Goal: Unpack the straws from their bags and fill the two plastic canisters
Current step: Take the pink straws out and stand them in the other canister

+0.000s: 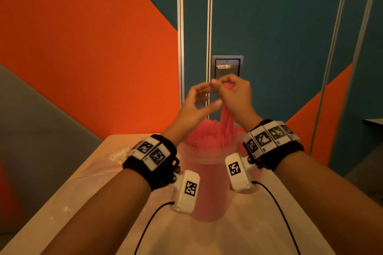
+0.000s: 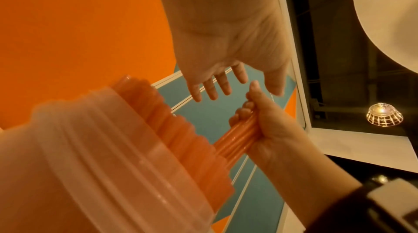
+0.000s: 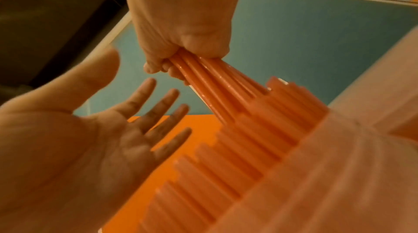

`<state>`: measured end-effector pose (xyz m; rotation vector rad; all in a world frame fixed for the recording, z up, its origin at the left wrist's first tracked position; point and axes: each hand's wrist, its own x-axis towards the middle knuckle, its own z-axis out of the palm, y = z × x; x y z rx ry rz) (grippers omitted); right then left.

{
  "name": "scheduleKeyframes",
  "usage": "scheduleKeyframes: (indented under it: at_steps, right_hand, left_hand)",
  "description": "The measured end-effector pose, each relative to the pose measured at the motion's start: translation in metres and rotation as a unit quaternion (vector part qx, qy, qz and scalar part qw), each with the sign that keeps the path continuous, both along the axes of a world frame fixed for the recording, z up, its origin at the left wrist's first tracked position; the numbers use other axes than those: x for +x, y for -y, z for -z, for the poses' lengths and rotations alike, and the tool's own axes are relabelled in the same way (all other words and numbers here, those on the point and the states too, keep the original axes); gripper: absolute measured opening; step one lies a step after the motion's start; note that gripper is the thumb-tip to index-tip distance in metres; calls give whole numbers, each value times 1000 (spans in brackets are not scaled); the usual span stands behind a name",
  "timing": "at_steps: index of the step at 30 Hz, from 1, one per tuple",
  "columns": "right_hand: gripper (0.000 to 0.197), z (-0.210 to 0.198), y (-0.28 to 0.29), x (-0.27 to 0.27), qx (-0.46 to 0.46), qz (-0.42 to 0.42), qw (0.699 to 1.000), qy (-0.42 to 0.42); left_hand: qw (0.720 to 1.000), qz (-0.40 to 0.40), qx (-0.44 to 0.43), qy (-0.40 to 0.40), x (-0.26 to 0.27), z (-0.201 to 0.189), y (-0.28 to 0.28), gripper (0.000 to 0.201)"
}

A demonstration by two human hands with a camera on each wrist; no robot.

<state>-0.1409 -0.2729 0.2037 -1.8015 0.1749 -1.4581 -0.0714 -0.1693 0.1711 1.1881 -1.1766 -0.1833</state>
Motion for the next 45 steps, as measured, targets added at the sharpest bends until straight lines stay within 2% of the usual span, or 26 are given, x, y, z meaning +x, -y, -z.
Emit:
scheduleKeyframes:
  at_steps: [2, 4, 7, 11, 12, 13, 15, 16, 17, 18, 20, 21, 23, 25, 28, 31, 34, 35, 37, 38, 39, 40, 41, 42, 43, 45]
  right_hand:
    - [21, 10, 6, 6, 17, -4, 1000, -12]
    - [18, 19, 11, 11, 13, -1, 999, -32]
    - [19, 32, 16, 17, 1, -10, 997, -79]
    - [14, 43, 21, 18, 1, -10, 986, -164]
    - [13, 44, 22, 17, -19, 0, 974, -226]
    - [18, 45, 22, 14, -58, 17, 946, -319]
    - [32, 45, 20, 11, -143, 21, 861, -488]
    - [38, 43, 20, 11, -163, 5, 835, -526]
    - [45, 40, 18, 9, -173, -10, 828, -533]
    - [53, 36, 19, 7, -172, -21, 836, -520]
    - [72, 25, 18, 0, -112, -52, 879, -460]
    - [75, 21, 19, -4, -73, -72, 899, -426]
    - [64, 15, 21, -14, -11, -116, 929, -352]
    - [58, 11, 20, -23, 45, -164, 946, -274]
    - [60, 13, 21, -27, 104, -221, 948, -203]
    - [60, 12, 33, -32, 131, -225, 946, -194]
    - [62, 18, 49, -39, 98, -84, 955, -268]
    - [64, 26, 50, -38, 87, -55, 943, -316]
    - [65, 46, 38, -28, 58, -76, 910, -403]
    - [65, 59, 36, -19, 26, -92, 904, -417]
    - [62, 69, 32, -9, 7, -97, 905, -413]
    - [56, 72, 28, -1, 17, -94, 911, -400]
    - [50, 73, 25, 6, 47, -100, 921, -374]
    - [45, 71, 22, 9, 87, -127, 927, -342]
    - [40, 63, 15, 10, 135, -151, 932, -301]
    - [34, 53, 10, 13, 162, -156, 930, -290]
  left_hand:
    - [998, -48, -27, -24, 9, 3, -6, 33]
    - [992, -122, -16, -30, 19, 11, -9, 23]
    - [981, -182, 20, -62, 31, 27, -12, 25]
    - [976, -176, 71, -105, 37, 48, -10, 30]
    - [976, -167, 90, -106, 38, 53, -9, 32]
    - [976, -159, 113, -102, 38, 58, -7, 34]
    - [974, -146, 144, -99, 38, 62, -4, 36]
    - [974, -139, 149, -101, 36, 62, -3, 36]
    - [975, -131, 149, -101, 35, 61, -2, 38]
    - [977, -121, 148, -96, 34, 58, -2, 40]
    - [981, -106, 138, -90, 32, 51, -4, 47]
    - [981, -105, 130, -96, 32, 48, -5, 51]
    - [981, -108, 113, -115, 37, 46, -6, 58]
    - [981, -103, 115, -120, 40, 47, -8, 62]
    - [982, -103, 124, -97, 37, 51, -8, 60]
    - [984, -126, 111, -60, 32, 48, -5, 57]
    - [978, -180, 101, 41, 30, 42, 1, 59]
    - [965, -199, 135, 103, 30, 42, 5, 69]
    - [911, -226, 274, 211, 27, 45, 13, 85]
    - [885, -228, 332, 234, 25, 45, 17, 83]
    - [878, -224, 354, 232, 20, 43, 21, 74]
    - [893, -216, 330, 215, 12, 38, 23, 61]
    - [923, -203, 273, 177, 3, 33, 25, 49]
    - [954, -180, 204, 123, -6, 27, 25, 44]
    - [973, -165, 139, 76, -13, 23, 26, 42]
    - [981, -177, 72, 45, -15, 18, 28, 40]
